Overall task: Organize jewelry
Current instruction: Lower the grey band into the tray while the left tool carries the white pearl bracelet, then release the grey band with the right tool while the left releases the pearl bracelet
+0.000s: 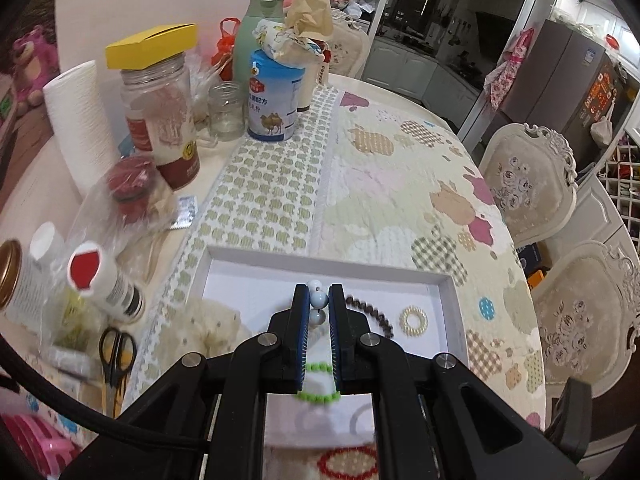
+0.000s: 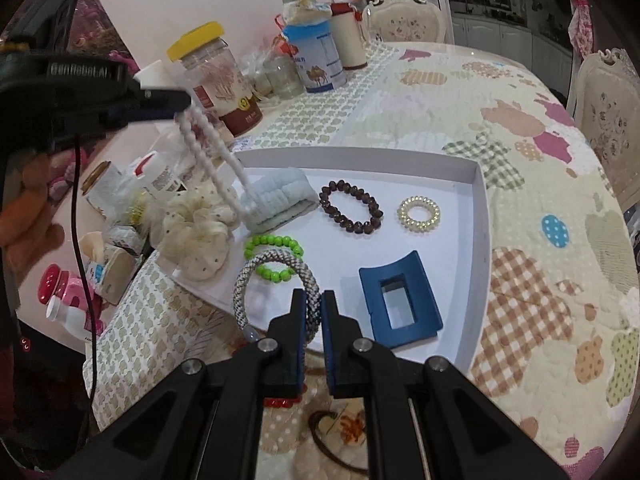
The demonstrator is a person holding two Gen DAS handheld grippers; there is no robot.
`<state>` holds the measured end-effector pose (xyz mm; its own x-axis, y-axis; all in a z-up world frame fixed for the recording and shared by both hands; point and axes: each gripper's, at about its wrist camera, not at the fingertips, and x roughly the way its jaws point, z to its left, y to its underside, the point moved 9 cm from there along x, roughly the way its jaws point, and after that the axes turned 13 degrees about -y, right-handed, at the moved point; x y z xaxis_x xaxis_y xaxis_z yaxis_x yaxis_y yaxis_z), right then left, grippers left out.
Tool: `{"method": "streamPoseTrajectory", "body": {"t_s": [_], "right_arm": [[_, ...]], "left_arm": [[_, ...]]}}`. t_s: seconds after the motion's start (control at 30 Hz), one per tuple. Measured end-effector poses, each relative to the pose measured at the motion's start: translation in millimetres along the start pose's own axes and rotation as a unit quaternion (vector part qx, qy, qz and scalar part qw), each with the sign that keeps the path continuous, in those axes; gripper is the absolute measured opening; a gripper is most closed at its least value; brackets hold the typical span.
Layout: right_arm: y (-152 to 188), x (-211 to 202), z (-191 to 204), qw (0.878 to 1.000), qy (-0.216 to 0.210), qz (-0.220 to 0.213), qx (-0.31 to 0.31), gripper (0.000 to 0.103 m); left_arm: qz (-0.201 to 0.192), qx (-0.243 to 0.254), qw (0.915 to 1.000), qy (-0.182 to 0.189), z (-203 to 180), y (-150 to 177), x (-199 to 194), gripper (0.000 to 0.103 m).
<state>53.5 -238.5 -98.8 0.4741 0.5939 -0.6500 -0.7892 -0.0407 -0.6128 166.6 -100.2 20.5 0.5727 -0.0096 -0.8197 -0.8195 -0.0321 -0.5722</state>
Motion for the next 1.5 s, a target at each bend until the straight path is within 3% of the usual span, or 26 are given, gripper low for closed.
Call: {"method": "streamPoseTrajectory", "body": {"t_s": [0.3, 0.47, 0.67, 1.03, 1.13, 1.23, 1.3, 1.5], "right_arm": [[-6, 33, -13, 1.0, 0.002, 0.026, 0.016, 0.007], [-9, 48, -21, 0.999, 0.007, 0.037, 0.022, 0.007], [-11, 65, -27, 0.998, 0.012, 0.051, 0.023, 0.007], [-11, 80, -32, 0.997, 0.038, 0.068, 0.006, 0.008], [-9, 80, -34, 0.997, 0.035, 0.07, 0.013, 0.008], [-9, 77, -31, 0.997, 0.036, 0.064, 0.01, 0.018], [-10, 73, -26, 0.998, 0.031, 0.057, 0.009, 0.03], [-13, 54, -16, 0.999, 0.024, 0.036, 0.011, 0.032]], "left_arm": [[0.025, -0.018, 0.9995, 0.001, 7, -19, 49, 0.008], [0.067, -0.037, 0.9967, -0.028, 36, 2, 94, 0.008], [0.094, -0.05, 0.9933, -0.045, 59, 25, 117, 0.008], [0.103, -0.056, 0.9914, -0.058, 67, 42, 124, 0.009], [0.106, -0.06, 0.9913, -0.051, 67, 44, 118, 0.02], [0.099, -0.055, 0.9922, -0.054, 65, 44, 109, 0.028], [0.093, -0.05, 0.9928, -0.057, 65, 44, 102, 0.029], [0.066, -0.038, 0.9947, -0.07, 65, 48, 74, 0.03]]}}
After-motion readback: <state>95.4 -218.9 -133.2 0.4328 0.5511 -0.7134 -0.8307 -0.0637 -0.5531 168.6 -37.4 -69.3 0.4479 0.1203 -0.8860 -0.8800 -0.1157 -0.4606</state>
